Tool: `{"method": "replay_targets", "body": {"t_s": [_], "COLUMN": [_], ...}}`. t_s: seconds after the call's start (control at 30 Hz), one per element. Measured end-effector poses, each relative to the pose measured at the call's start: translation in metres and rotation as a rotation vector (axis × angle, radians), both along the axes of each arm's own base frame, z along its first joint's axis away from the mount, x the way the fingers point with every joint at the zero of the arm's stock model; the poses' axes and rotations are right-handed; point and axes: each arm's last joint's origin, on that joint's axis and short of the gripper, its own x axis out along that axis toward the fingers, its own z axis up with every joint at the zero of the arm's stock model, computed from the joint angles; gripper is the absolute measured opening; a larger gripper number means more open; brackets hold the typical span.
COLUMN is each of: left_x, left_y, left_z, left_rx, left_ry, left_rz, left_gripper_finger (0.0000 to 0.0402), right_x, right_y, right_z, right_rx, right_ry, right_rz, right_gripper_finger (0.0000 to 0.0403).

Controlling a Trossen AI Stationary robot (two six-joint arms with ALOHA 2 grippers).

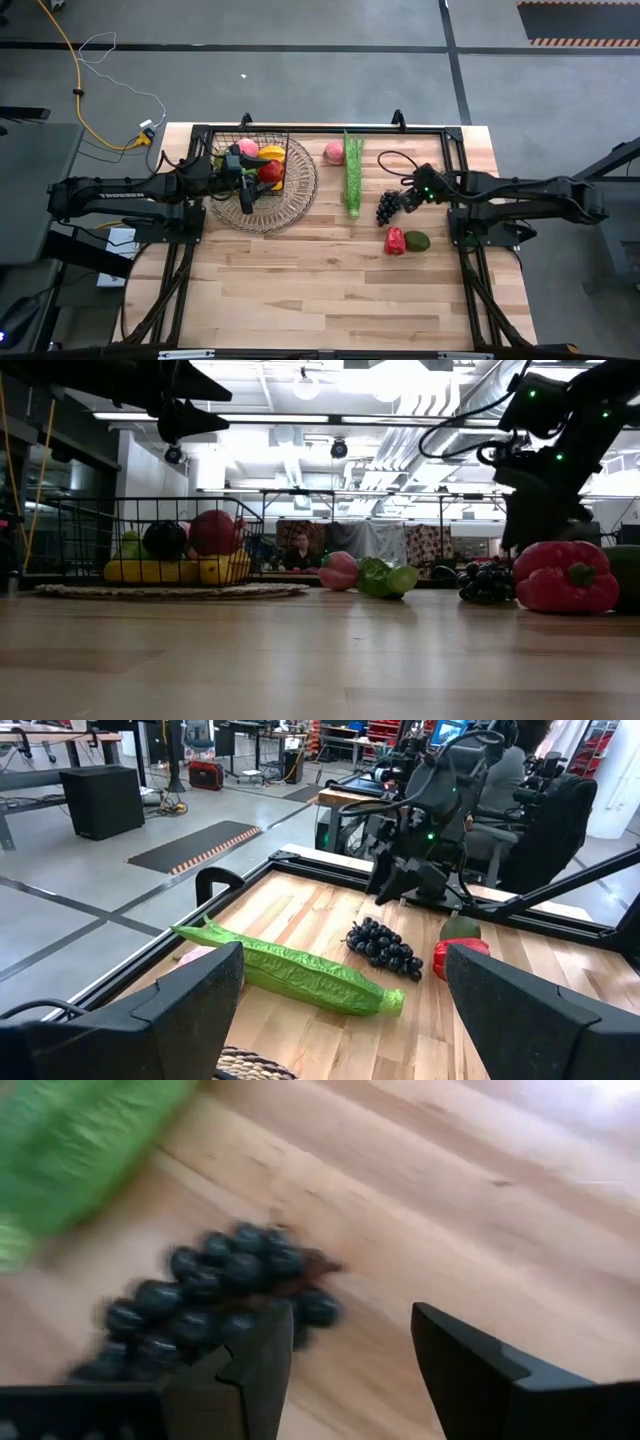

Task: Build produce basket
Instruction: Put the black grapes into the black wire basket

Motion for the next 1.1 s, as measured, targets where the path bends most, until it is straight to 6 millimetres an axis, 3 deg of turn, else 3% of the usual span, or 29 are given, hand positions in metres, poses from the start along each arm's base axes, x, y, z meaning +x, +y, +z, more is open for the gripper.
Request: {"method": "replay_targets", "body": {"t_s": [0.37, 0.57, 0.87, 1.1], "left_x": [0.000, 0.000, 0.000, 0.000], "left_y": [0.000, 0.000, 0.000, 0.000], "left_z": [0.000, 0.000, 0.000, 0.000], "left_rx": [-0.009, -0.008, -0.008, -0.008], "left_ry": [-0.003, -0.002, -0.002, -0.002], "left_rz": [0.001, 0.001, 0.001, 0.001], "left_gripper_finger": [0.0335, 0.0335, 0.0335, 0.0335], "right_x": [-0.005, 0.009, 0.013, 0.026], "right_y": [0.002, -0.001, -0.001, -0.005], "right_z": [-0.007, -0.012, -0.032, -0.036], "right_rx": [-0.057, -0.078, -0.010, -0.123], "right_ry": [0.122, 0.115, 0.296, 0.313], "right_rz": [0.073, 0.158, 0.240, 0.360], "right_gripper_finger": [0.0196, 0.0196, 0.0196, 0.0196]}}
